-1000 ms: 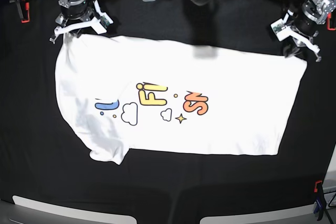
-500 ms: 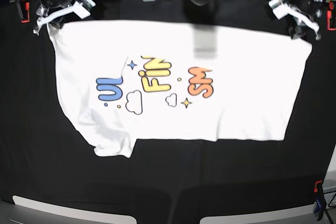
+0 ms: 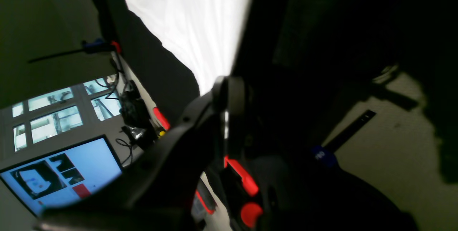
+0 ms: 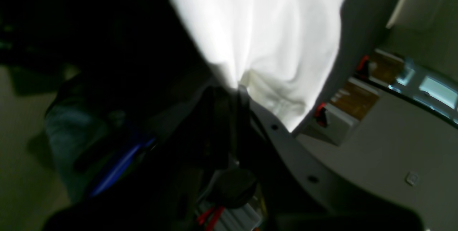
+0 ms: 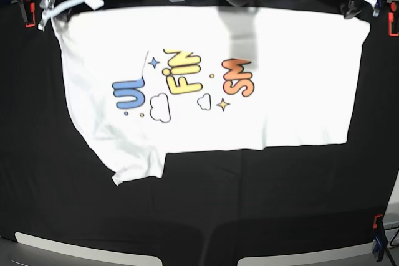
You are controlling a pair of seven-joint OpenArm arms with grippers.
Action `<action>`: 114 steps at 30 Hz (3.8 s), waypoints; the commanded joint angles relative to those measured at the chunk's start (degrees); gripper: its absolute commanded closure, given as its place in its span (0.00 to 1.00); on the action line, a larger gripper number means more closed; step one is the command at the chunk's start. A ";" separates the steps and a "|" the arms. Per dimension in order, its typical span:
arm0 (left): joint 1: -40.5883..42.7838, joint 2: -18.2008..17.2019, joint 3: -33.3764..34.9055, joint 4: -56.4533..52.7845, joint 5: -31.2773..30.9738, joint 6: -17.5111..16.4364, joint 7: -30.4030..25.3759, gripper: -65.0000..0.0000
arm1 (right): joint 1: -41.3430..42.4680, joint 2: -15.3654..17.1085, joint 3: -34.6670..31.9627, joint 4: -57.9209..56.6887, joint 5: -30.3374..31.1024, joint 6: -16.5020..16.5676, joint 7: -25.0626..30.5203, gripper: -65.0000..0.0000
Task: Layout the t-shirt on the table in an organized manner, then fold the t-shirt properly
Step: 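Drag the held corners with both grippers away from the hem to stretch, then release the corners and move the right gripper to the shirt's hem corner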
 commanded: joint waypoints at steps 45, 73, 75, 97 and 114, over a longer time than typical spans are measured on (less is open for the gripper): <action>14.32 -4.50 -0.61 11.04 10.36 9.05 7.65 0.66 | -5.18 3.85 -11.15 2.49 -16.11 -15.39 -2.23 0.61; -43.56 5.99 -5.42 5.22 -53.92 -7.17 6.08 0.66 | 32.81 -13.33 -9.05 4.31 2.84 -17.05 -1.57 0.61; -46.56 7.28 -5.46 0.94 -56.15 -8.44 6.12 0.66 | 33.62 -15.41 -6.21 4.20 5.07 -15.87 -0.85 0.61; -68.19 10.01 -22.58 -44.92 -107.58 -48.65 17.31 0.67 | 44.52 -28.52 37.29 -14.27 77.83 30.56 -3.02 0.61; -71.41 13.90 -22.58 -58.38 -96.21 -54.10 8.35 0.67 | 48.39 -30.45 38.56 -15.67 94.18 42.95 -10.23 0.61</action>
